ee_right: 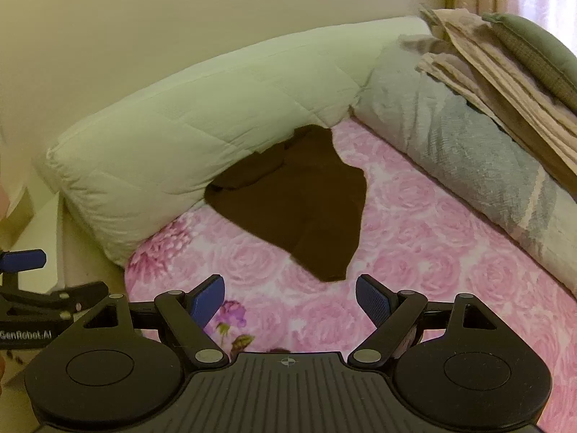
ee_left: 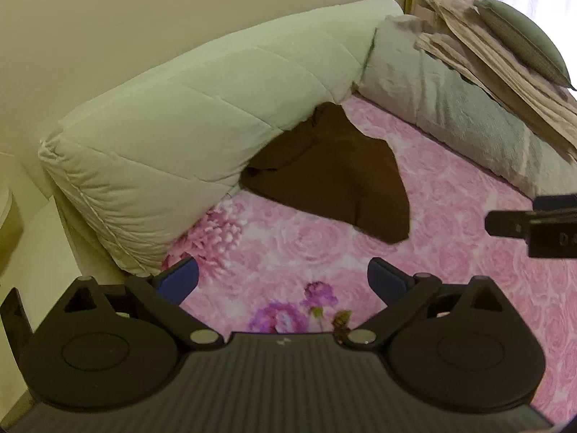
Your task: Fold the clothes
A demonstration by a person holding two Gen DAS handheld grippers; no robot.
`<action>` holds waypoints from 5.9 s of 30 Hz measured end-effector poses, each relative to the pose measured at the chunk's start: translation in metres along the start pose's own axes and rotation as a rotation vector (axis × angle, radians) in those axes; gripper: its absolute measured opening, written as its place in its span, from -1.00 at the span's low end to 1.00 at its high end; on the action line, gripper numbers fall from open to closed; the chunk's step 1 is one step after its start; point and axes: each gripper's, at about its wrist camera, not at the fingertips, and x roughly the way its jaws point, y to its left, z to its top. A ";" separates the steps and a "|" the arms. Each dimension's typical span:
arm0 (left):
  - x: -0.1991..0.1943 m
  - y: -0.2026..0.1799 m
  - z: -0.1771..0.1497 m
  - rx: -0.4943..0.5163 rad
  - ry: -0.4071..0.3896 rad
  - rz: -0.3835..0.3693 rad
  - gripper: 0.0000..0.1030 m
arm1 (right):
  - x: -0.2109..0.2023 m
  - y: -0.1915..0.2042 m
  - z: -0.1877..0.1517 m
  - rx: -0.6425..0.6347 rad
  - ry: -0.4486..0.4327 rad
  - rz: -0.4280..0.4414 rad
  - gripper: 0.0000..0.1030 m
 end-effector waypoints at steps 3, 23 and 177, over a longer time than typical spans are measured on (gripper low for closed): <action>0.007 0.004 0.010 -0.006 0.021 -0.016 0.91 | 0.006 0.007 0.002 -0.018 0.007 0.010 0.61; 0.044 0.059 0.027 0.034 -0.025 -0.123 0.91 | 0.022 0.033 0.016 0.004 0.017 -0.102 0.61; 0.205 -0.084 -0.011 0.934 0.142 -0.774 -0.90 | 0.122 -0.131 -0.072 0.169 0.267 -0.259 -0.75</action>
